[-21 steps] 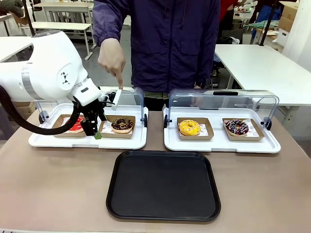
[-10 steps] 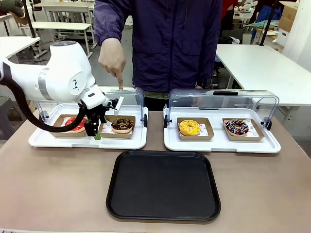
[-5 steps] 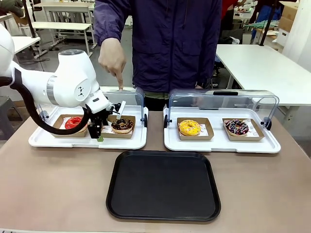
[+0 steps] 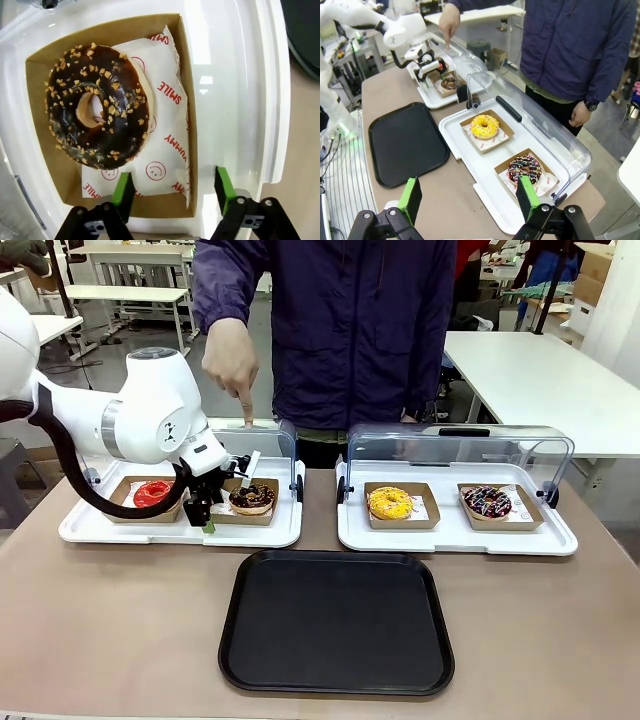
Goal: Move the second donut from the left to the tray.
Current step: Pick up the Paper togo box containing the Donut indicated by the person and place it on the Handle tray.
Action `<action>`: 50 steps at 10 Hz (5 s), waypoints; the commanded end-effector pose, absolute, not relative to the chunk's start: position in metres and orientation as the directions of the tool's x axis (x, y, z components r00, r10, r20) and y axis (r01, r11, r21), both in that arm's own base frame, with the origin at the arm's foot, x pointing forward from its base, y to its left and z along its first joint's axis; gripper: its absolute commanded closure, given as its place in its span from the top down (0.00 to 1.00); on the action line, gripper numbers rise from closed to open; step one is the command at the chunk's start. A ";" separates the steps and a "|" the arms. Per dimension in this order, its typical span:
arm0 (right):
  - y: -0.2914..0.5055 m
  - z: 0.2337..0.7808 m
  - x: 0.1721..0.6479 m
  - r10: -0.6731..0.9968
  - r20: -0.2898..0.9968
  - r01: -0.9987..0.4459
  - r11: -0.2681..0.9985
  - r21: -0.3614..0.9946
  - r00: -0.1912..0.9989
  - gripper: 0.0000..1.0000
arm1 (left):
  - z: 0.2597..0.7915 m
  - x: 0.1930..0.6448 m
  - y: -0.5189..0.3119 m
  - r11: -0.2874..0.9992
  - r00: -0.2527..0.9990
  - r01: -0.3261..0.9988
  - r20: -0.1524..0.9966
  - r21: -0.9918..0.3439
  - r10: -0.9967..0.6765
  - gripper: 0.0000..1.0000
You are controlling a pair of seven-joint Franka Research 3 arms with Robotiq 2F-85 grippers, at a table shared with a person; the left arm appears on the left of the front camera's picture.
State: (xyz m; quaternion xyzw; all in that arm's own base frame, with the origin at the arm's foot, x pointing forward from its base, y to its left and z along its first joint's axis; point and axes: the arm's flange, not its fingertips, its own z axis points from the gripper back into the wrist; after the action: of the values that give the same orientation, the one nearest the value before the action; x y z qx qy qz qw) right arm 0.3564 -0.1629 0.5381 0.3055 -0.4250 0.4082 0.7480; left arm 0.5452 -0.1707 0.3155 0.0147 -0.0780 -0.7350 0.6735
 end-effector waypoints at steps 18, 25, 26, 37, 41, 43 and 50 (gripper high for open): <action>-0.162 0.539 0.358 0.339 0.900 -0.877 0.473 0.088 0.274 1.00 | 0.351 0.526 -0.172 -0.064 -0.080 0.978 0.071 0.198 -0.994 0.02; -0.162 0.539 0.358 0.339 0.900 -0.877 0.473 0.088 0.274 1.00 | 0.427 0.418 -0.190 0.003 -0.026 0.958 0.095 0.285 -0.995 0.02; -0.162 0.539 0.358 0.339 0.900 -0.877 0.473 0.088 0.274 1.00 | 0.428 0.398 -0.195 0.022 -0.012 0.958 0.116 0.285 -0.993 0.02; -0.162 0.539 0.358 0.339 0.900 -0.877 0.473 0.088 0.274 1.00 | 0.375 0.314 -0.346 -0.109 -0.144 0.965 0.136 0.237 -0.980 0.02; -0.162 0.539 0.358 0.339 0.900 -0.877 0.473 0.088 0.274 1.00 | 0.355 0.283 -0.377 -0.135 -0.154 0.966 0.073 0.220 -0.985 0.02; -0.162 0.539 0.358 0.339 0.900 -0.877 0.473 0.088 0.274 1.00 | 0.350 0.268 -0.375 -0.125 -0.144 0.964 0.065 0.235 -0.987 0.02; -0.162 0.539 0.358 0.339 0.900 -0.877 0.473 0.088 0.274 1.00 | 0.326 0.263 -0.375 -0.122 -0.129 0.973 0.022 0.196 -0.991 0.02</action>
State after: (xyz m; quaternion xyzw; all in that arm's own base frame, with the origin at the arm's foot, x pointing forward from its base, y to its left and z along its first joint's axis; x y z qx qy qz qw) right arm 0.3562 -0.1629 0.5382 0.3052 -0.4245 0.4082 0.7483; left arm 0.2608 -0.3707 0.3259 0.0431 -0.0819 -0.7528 0.6518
